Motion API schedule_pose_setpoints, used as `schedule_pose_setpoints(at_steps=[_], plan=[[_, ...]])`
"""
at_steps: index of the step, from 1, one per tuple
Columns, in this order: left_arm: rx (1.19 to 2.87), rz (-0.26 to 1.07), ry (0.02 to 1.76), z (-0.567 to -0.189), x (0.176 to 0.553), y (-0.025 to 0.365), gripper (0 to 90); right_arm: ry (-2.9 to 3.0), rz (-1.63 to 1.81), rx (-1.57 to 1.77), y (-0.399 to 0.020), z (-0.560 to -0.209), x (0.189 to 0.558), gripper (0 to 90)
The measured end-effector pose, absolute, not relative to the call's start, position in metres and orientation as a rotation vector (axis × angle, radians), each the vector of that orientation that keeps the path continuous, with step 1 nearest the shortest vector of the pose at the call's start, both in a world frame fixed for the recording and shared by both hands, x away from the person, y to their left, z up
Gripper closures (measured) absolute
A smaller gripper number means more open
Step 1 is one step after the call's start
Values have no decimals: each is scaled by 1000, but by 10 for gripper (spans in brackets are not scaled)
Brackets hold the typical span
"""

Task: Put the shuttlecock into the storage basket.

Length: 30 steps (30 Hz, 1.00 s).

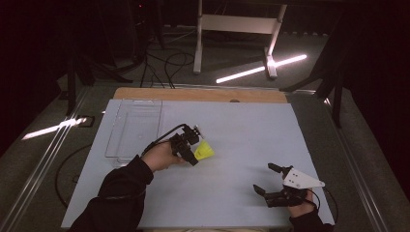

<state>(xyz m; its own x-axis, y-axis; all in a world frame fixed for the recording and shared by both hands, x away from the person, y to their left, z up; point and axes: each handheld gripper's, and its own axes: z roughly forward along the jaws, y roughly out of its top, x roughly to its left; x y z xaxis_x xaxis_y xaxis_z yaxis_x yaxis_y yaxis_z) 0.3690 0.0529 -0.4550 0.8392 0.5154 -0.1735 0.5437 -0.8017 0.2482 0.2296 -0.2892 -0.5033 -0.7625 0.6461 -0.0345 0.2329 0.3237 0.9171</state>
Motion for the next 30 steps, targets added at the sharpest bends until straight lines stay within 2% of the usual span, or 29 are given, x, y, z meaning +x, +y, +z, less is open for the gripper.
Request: schedule_pose_setpoints(at_steps=[18, 30], plan=[[2702, -129, 822, -416, 366, 93, 658, 2202, 1424, 776, -289, -504, 230, 88], [2693, -99, 811, -399, 358, 100, 656, 2201, 1428, 777, -289, -503, 229, 88]])
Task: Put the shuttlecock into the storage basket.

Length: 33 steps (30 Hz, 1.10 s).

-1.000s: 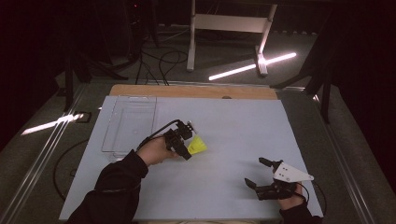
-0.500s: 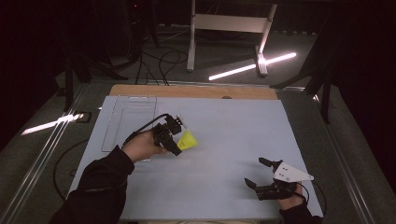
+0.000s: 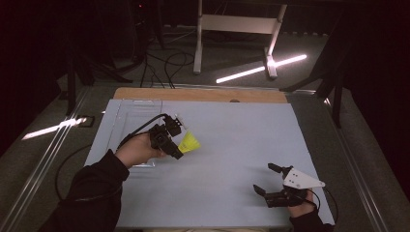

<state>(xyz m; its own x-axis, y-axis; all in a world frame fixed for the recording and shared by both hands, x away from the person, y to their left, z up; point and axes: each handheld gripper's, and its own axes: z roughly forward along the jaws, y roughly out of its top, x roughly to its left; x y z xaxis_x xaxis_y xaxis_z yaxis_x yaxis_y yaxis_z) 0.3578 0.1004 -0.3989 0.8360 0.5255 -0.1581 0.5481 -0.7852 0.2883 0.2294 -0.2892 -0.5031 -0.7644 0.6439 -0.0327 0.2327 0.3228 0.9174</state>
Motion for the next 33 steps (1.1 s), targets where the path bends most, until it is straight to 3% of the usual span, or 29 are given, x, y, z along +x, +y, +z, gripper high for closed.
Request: schedule_pose_setpoints(at_steps=[17, 33], plan=[[2679, -57, 794, -375, 349, 116, 657, 2206, 1422, 772, -288, -504, 230, 88], [2581, 46, 890, -345, 351, 159, 657, 2209, 1425, 779, -287, -504, 230, 88]])
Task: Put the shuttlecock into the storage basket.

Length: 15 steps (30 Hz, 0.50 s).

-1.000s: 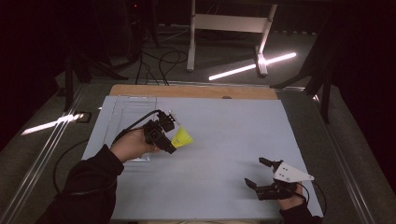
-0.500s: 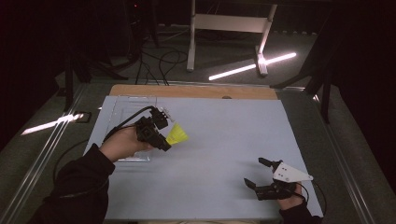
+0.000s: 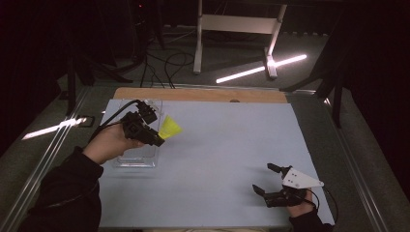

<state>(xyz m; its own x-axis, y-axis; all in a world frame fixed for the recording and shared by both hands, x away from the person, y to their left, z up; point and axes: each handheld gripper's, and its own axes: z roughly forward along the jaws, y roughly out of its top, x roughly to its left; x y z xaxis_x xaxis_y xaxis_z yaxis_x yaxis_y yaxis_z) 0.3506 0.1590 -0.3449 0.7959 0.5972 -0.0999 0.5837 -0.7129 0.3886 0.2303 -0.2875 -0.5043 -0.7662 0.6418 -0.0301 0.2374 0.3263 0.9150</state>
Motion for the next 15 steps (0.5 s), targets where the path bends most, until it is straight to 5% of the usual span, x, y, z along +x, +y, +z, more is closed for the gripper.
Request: schedule_pose_setpoints(at_steps=[15], plan=[[2490, 119, 1039, -332, 349, 211, 658, 2210, 1416, 772, -287, -505, 231, 88]])
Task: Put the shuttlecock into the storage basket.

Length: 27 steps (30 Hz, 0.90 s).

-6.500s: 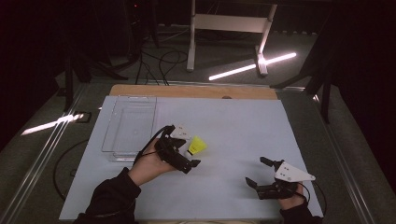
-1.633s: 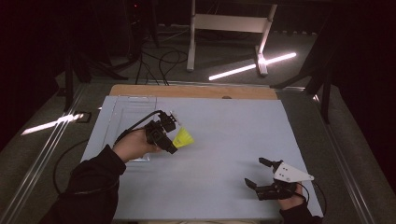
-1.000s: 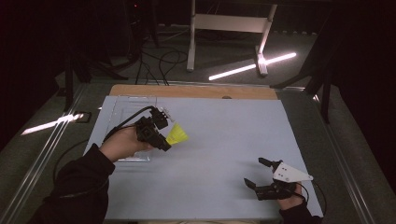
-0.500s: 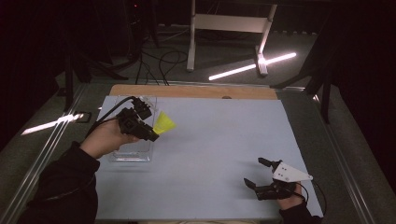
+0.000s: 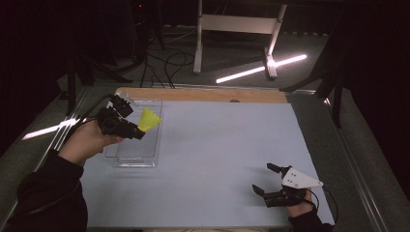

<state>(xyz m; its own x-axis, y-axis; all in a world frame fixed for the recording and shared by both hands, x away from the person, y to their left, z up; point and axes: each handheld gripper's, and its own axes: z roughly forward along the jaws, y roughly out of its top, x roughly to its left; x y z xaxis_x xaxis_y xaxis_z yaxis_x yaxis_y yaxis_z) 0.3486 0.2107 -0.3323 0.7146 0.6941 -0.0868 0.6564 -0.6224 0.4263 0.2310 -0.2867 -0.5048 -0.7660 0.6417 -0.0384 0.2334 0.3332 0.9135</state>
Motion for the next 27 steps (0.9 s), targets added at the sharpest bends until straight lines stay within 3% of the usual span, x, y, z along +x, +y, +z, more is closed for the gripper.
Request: schedule_pose_setpoints(at_steps=[17, 27], plan=[[2405, 218, 1207, -327, 343, 256, 658, 2212, 1416, 775, -286, -505, 231, 88], [2324, 284, 1315, -342, 338, 271, 657, 2211, 1416, 779, -285, -505, 231, 88]])
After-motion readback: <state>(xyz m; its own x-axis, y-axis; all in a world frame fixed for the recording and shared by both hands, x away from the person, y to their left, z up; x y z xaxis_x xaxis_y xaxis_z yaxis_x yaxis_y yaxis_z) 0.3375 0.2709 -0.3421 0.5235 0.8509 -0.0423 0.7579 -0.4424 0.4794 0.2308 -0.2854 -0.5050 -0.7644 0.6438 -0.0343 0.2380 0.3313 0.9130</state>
